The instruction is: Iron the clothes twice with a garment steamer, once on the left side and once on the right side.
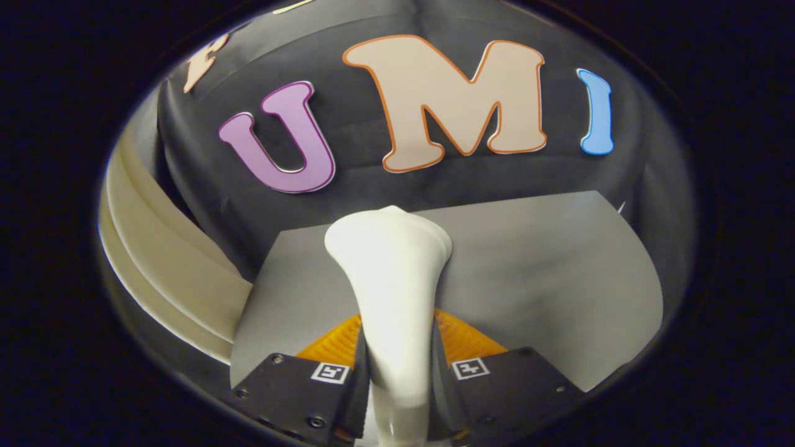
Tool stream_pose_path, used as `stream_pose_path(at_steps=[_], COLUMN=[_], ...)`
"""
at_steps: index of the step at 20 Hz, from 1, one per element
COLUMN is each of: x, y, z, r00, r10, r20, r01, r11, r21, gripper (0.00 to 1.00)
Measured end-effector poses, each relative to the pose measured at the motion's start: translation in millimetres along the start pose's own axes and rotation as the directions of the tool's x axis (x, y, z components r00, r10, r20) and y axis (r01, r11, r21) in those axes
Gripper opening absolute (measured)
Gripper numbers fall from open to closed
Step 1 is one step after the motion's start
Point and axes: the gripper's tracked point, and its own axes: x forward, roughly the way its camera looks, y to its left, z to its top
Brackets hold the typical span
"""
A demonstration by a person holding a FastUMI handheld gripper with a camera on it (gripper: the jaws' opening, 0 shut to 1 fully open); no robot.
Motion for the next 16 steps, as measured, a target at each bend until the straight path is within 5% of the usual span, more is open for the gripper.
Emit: stream_pose_path(at_steps=[5, 10, 16], x=[-14, -61, -117], y=[6, 27, 79], z=[10, 13, -40], r00=[0.991, 0.943, 0.937], r10=[-0.041, -0.075, -0.004], r20=[0.131, 0.323, 0.350], r01=[0.043, 0.131, 0.070], r11=[0.999, 0.979, 0.982], r21=[-0.014, -0.154, -0.175], gripper=[0.42, 0.40, 0.39])
